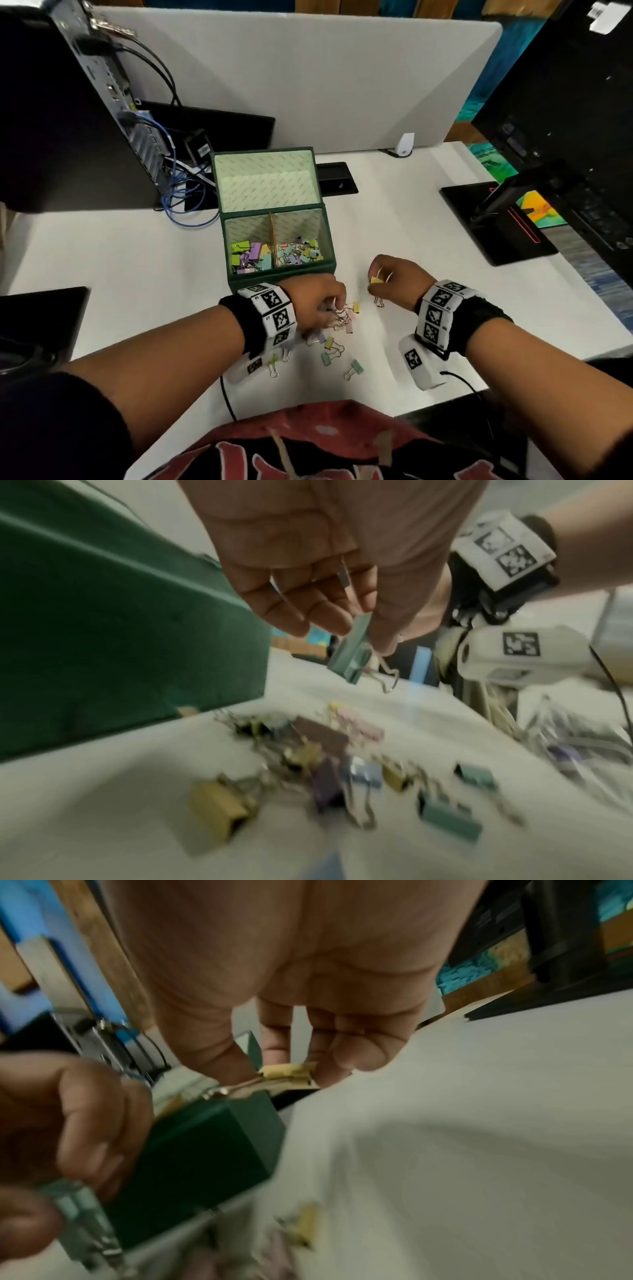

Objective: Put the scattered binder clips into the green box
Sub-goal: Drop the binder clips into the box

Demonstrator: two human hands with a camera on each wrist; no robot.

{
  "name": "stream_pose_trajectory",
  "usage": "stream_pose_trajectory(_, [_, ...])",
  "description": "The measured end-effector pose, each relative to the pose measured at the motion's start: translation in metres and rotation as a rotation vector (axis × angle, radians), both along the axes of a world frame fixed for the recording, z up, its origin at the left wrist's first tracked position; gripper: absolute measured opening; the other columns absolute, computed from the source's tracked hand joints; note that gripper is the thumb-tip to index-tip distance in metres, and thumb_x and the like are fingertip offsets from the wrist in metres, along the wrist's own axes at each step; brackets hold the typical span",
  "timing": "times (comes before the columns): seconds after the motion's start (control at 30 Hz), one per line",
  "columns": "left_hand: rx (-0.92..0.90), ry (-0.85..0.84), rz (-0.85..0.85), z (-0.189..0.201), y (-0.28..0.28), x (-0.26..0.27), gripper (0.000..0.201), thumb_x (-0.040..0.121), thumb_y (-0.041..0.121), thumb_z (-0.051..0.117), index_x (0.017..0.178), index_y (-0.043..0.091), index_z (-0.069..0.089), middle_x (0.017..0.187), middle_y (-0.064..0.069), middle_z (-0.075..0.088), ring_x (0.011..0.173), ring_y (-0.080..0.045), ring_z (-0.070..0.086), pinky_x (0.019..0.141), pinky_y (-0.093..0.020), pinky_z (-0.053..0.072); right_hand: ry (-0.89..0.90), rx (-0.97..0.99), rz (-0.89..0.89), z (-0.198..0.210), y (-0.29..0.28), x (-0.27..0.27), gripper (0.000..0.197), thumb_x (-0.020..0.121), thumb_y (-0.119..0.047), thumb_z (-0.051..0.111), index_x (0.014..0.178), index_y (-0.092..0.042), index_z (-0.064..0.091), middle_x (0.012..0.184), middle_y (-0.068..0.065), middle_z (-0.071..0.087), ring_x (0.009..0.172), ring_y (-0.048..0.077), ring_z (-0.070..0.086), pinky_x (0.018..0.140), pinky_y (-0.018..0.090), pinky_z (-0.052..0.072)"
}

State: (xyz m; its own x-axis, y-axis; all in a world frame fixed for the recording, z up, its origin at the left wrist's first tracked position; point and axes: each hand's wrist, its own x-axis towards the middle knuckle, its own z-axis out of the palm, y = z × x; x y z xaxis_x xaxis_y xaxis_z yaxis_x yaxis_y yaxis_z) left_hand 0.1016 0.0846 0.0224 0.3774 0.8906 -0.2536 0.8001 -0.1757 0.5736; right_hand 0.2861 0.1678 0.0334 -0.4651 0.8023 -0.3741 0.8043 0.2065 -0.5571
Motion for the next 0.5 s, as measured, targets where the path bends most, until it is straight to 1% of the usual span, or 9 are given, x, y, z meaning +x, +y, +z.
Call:
stream_pose_trajectory(0.1, [0.055,-0.131,0.214,0.019,-0.007,-0.032,0.014,0.081,0.014,0.065,0.095,0.015,0.061,0.089,0.001,0.05,0.077,-0.013,0.048,0.073,-0.025,0.045,0.177,-0.088,-0.034,0.021,0.005,-0.032,0.015,0.079,-0.014,0.062,0.072,-0.025,0.054,0.07,-0.001,0.055,0.067,0.016,0.051,0.06,0.024,0.04])
stream_pose_trajectory(0.13, [0.074,-0.19,0.297,0.025,-0.009,-0.044,0.013,0.08,0.011,0.066,0.092,0.015,0.062,0.086,0.001,0.05,0.073,-0.013,0.048,0.071,-0.025,0.045,0.237,-0.143,-0.033,0.026,0.006,-0.045,0.016,0.081,-0.011,0.059,0.072,-0.024,0.055,0.069,-0.001,0.055,0.066,0.015,0.051,0.061,0.025,0.042])
stream_pose_trajectory(0.17, [0.094,-0.255,0.375,0.03,-0.011,-0.054,0.014,0.079,0.008,0.067,0.086,0.018,0.062,0.081,0.002,0.05,0.068,-0.012,0.047,0.067,-0.023,0.044,0.298,-0.202,-0.038,0.031,0.006,-0.056,0.017,0.083,-0.008,0.056,0.074,-0.023,0.055,0.069,-0.001,0.056,0.065,0.014,0.052,0.061,0.025,0.044])
stream_pose_trajectory(0.23, [0.134,-0.356,0.516,0.038,-0.016,-0.074,0.027,0.076,0.003,0.068,0.076,0.028,0.056,0.073,0.006,0.048,0.06,-0.009,0.043,0.06,-0.014,0.04,0.437,-0.345,-0.07,0.037,0.004,-0.08,0.02,0.087,-0.003,0.049,0.076,-0.019,0.053,0.068,0.0,0.059,0.066,0.014,0.054,0.058,0.024,0.044])
stream_pose_trajectory(0.3, [0.158,-0.403,0.624,0.045,-0.021,-0.093,0.03,0.077,0.003,0.068,0.074,0.029,0.054,0.071,0.008,0.047,0.058,-0.008,0.04,0.055,-0.008,0.036,0.56,-0.506,-0.144,0.042,-0.001,-0.103,0.023,0.092,-0.002,0.041,0.076,-0.016,0.05,0.065,0.003,0.061,0.063,0.014,0.056,0.054,0.022,0.042])
stream_pose_trajectory(0.33, [0.162,-0.422,0.668,0.046,-0.024,-0.101,0.029,0.077,0.004,0.067,0.075,0.029,0.053,0.071,0.007,0.047,0.057,-0.009,0.039,0.055,-0.008,0.036,0.591,-0.567,-0.185,0.043,-0.003,-0.112,0.023,0.094,-0.003,0.038,0.078,-0.014,0.049,0.068,0.006,0.061,0.061,0.015,0.056,0.055,0.023,0.041])
stream_pose_trajectory(0.4, [0.163,-0.459,0.767,0.046,-0.03,-0.116,0.027,0.078,0.006,0.067,0.075,0.029,0.054,0.07,0.005,0.049,0.057,-0.012,0.044,0.061,-0.017,0.04,0.586,-0.631,-0.218,0.046,-0.006,-0.13,0.021,0.096,-0.007,0.033,0.085,-0.011,0.05,0.076,0.012,0.06,0.063,0.016,0.053,0.058,0.024,0.041])
stream_pose_trajectory(0.43, [0.159,-0.467,0.819,0.044,-0.032,-0.122,0.026,0.078,0.006,0.066,0.075,0.03,0.054,0.069,0.004,0.051,0.058,-0.014,0.048,0.064,-0.024,0.042,0.571,-0.647,-0.222,0.045,-0.007,-0.138,0.019,0.096,-0.008,0.033,0.089,-0.009,0.051,0.079,0.013,0.059,0.064,0.017,0.053,0.058,0.023,0.043])
stream_pose_trajectory(0.5, [0.157,-0.461,0.899,0.039,-0.038,-0.128,0.025,0.079,0.007,0.065,0.075,0.029,0.053,0.066,0.004,0.053,0.057,-0.016,0.053,0.065,-0.026,0.042,0.545,-0.655,-0.243,0.043,-0.009,-0.151,0.015,0.095,-0.006,0.038,0.1,-0.004,0.051,0.083,0.016,0.059,0.065,0.017,0.055,0.05,0.02,0.049])
